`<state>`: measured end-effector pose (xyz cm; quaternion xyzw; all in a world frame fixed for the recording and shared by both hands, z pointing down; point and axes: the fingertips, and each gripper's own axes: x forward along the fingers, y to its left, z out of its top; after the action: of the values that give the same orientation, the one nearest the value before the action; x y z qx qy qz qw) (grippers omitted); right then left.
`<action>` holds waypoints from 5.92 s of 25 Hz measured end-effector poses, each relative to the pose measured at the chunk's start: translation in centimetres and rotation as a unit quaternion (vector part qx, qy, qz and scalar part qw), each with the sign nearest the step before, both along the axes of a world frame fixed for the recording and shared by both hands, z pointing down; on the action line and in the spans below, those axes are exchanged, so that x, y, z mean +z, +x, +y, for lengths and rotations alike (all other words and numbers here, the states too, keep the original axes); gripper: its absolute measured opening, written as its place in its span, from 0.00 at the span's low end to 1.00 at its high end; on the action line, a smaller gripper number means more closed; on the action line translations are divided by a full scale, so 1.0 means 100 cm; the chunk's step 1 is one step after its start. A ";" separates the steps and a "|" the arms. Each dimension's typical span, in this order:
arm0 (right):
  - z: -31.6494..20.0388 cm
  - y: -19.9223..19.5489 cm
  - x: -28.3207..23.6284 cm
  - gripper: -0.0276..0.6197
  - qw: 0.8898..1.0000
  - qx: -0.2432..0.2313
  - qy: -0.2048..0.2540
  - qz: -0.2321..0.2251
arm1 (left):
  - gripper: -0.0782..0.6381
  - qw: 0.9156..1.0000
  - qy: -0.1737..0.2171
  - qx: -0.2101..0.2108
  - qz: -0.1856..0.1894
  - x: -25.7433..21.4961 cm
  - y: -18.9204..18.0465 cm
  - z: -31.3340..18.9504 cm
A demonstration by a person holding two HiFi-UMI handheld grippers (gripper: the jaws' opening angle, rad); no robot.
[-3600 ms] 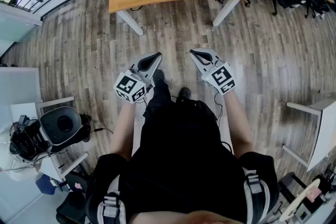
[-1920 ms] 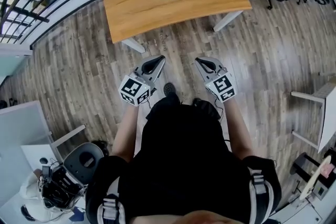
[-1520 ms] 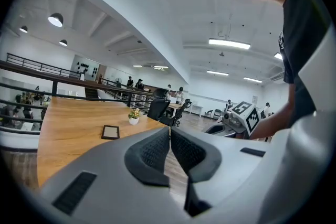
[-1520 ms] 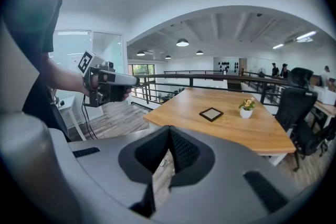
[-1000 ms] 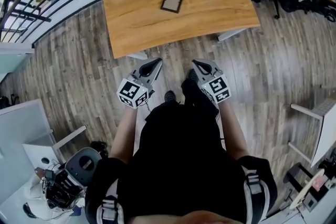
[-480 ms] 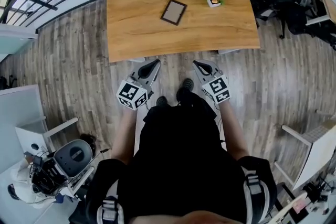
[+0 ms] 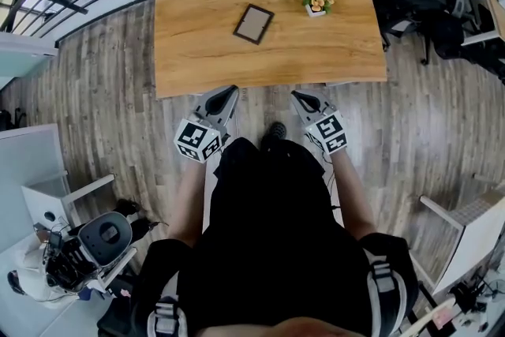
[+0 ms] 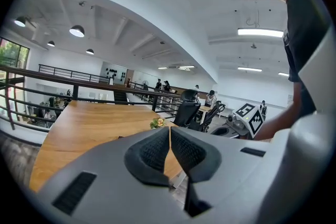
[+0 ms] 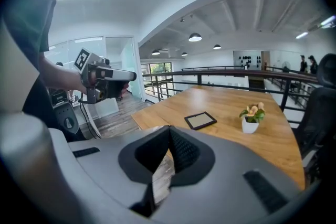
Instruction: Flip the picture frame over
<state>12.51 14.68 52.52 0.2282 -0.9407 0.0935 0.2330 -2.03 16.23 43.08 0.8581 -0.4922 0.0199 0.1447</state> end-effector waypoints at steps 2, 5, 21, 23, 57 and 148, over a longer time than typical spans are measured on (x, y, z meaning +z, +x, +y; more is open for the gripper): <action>-0.002 0.002 0.003 0.05 1.000 -0.002 -0.005 0.002 | 0.15 1.000 -0.005 -0.007 -0.006 0.004 0.000 -0.005; -0.003 0.002 0.006 0.05 1.000 -0.004 -0.012 0.003 | 0.15 1.000 -0.013 -0.016 -0.013 0.010 -0.002 -0.013; -0.067 -0.040 0.007 0.05 1.000 0.006 -0.021 0.018 | 0.15 0.999 -0.034 -0.009 0.005 0.029 -0.043 -0.081; -0.077 -0.047 0.009 0.05 1.000 0.007 -0.022 0.020 | 0.15 0.999 -0.039 0.000 -0.005 0.035 -0.046 -0.089; -0.193 -0.107 0.064 0.05 0.997 0.033 -0.055 0.043 | 0.15 0.987 -0.141 0.030 -0.072 0.177 -0.084 -0.224; -0.185 -0.105 0.091 0.05 0.992 0.055 -0.103 0.047 | 0.18 0.938 -0.311 -0.047 0.149 0.254 -0.075 -0.250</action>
<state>2.01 -3.84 61.65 0.2586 -0.9000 0.1921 0.2938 -9.52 -8.78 68.51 0.7396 -0.4739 0.0367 0.4766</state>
